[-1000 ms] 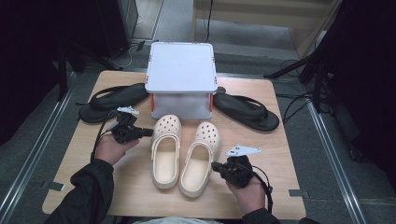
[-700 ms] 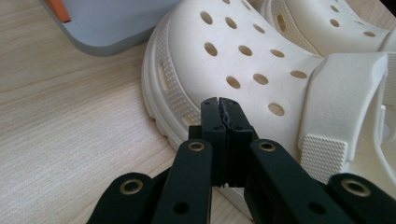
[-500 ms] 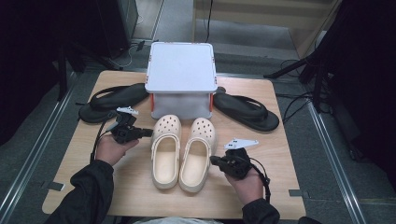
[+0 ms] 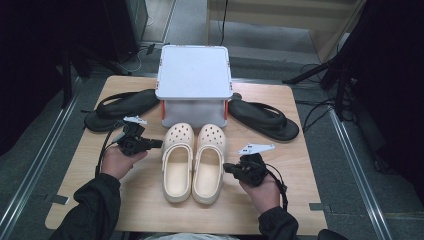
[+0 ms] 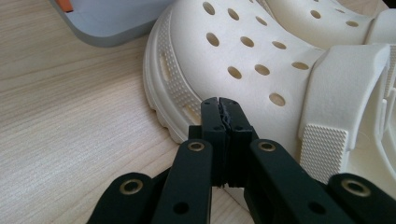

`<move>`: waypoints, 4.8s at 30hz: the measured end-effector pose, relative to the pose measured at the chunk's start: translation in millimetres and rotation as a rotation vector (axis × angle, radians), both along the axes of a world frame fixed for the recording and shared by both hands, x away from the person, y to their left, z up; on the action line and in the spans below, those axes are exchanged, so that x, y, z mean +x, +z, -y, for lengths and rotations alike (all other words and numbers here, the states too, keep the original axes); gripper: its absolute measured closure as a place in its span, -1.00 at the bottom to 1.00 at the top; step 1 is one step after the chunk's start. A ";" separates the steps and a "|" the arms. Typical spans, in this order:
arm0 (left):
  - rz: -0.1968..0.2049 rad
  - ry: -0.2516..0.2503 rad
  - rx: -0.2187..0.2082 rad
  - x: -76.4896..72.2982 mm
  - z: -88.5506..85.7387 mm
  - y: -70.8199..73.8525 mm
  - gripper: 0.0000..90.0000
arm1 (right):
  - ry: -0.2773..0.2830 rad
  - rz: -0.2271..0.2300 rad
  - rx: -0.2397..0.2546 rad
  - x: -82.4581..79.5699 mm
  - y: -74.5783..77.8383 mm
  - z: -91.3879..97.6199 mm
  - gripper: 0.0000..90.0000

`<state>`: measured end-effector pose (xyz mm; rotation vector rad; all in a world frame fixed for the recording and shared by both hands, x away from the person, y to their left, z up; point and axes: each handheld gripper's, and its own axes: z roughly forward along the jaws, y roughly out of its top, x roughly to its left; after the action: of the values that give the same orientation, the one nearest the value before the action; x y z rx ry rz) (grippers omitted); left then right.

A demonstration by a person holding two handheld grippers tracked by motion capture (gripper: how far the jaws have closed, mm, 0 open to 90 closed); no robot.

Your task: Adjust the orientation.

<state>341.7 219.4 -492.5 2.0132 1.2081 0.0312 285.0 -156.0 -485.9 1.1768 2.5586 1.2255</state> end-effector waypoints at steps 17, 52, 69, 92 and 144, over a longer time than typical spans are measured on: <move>-0.027 -0.018 0.004 -9.4 7.7 -5.6 1.00 | 0.011 -0.008 0.016 9.7 -0.9 -2.2 1.00; 0.050 -0.055 -0.040 3.8 5.4 55.3 0.94 | 0.010 0.077 0.090 -6.9 18.4 -2.3 0.50; 0.064 -0.059 -0.043 54.6 2.1 102.1 0.95 | 0.020 0.051 0.082 -11.4 13.2 -10.8 0.44; 0.090 -0.045 -0.034 110.2 -6.0 113.6 0.96 | -0.016 0.057 0.058 -16.8 10.8 -25.4 0.38; 0.123 -0.055 -0.030 110.3 -4.3 110.4 0.97 | -0.276 0.074 -0.032 17.7 -12.0 -125.9 0.06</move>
<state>452.0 223.7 -382.1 1.9879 1.0700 0.1073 302.7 -30.1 -497.9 1.3923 2.2599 1.1381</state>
